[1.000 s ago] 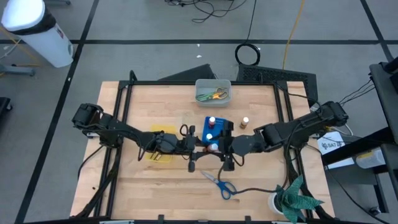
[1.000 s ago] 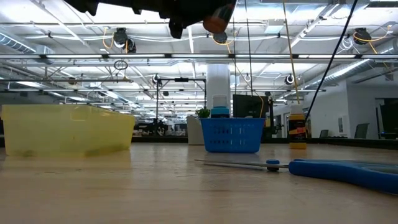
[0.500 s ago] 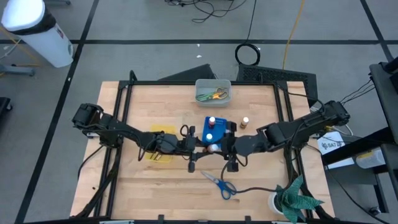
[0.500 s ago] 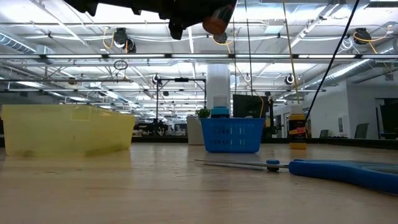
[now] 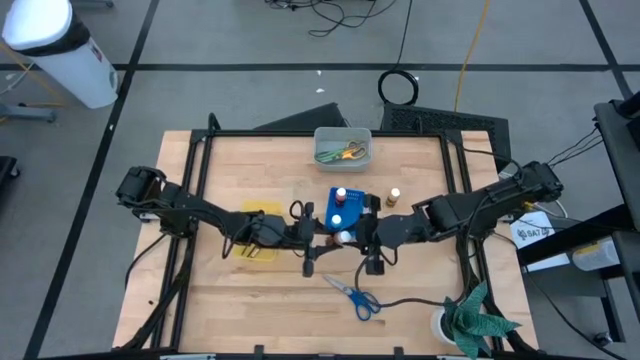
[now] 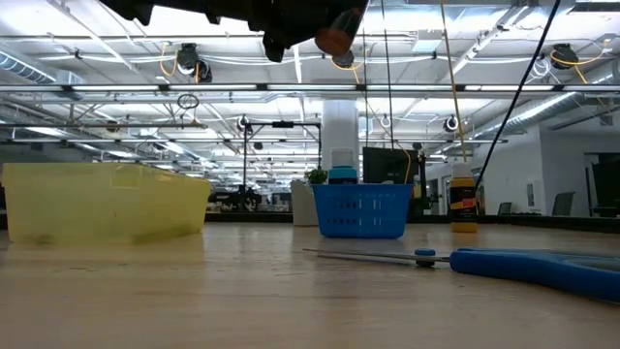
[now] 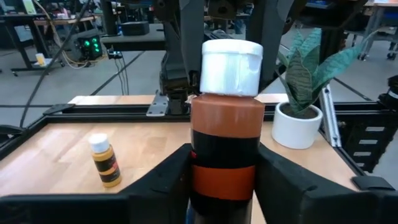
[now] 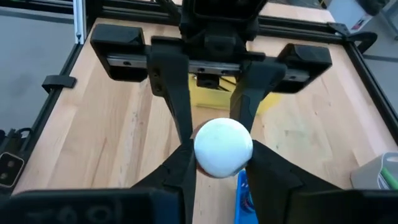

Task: Pick & Place Paint Supplies
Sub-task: Put the orange paint bottle into the blue bin

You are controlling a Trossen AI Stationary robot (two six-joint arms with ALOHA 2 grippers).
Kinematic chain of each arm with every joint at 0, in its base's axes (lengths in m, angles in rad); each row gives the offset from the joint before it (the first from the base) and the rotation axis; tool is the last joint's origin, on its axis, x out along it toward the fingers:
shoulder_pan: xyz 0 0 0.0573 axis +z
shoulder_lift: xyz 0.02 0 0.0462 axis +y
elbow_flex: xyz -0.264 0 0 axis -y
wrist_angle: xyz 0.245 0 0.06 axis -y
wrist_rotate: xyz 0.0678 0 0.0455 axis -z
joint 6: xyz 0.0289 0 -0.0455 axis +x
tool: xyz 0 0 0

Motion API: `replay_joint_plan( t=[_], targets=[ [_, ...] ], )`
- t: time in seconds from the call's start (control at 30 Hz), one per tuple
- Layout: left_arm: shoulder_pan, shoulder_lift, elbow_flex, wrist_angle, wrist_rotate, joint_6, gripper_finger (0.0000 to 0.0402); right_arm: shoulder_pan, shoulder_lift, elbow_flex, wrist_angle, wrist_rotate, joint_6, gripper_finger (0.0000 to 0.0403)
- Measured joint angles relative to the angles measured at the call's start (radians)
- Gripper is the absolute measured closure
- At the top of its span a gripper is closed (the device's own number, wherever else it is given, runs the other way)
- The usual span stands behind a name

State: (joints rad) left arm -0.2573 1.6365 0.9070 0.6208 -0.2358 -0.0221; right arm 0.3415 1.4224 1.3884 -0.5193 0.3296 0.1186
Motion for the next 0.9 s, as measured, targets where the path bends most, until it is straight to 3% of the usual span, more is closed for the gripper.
replay_joint_plan(
  t=[0.2,0.43,0.53,0.9],
  targets=[
    [0.002,-0.069,0.002,-0.054,-0.016,0.014,0.0191,-0.057,-0.068,0.0,-0.131,-0.009,0.054,0.03],
    [-0.002,-0.107,0.001,-0.08,0.014,-0.016,0.0156,-0.139,-0.092,0.0,-0.22,0.018,0.074,0.0373],
    [0.001,-0.107,0.001,-0.088,0.003,-0.014,0.0148,-0.16,-0.089,0.0,-0.24,-0.023,0.077,0.0401],
    [0.0,-0.107,0.0,-0.141,0.028,-0.118,0.0147,-0.156,-0.087,-0.014,-0.302,-0.091,0.057,0.0377]
  ],
)
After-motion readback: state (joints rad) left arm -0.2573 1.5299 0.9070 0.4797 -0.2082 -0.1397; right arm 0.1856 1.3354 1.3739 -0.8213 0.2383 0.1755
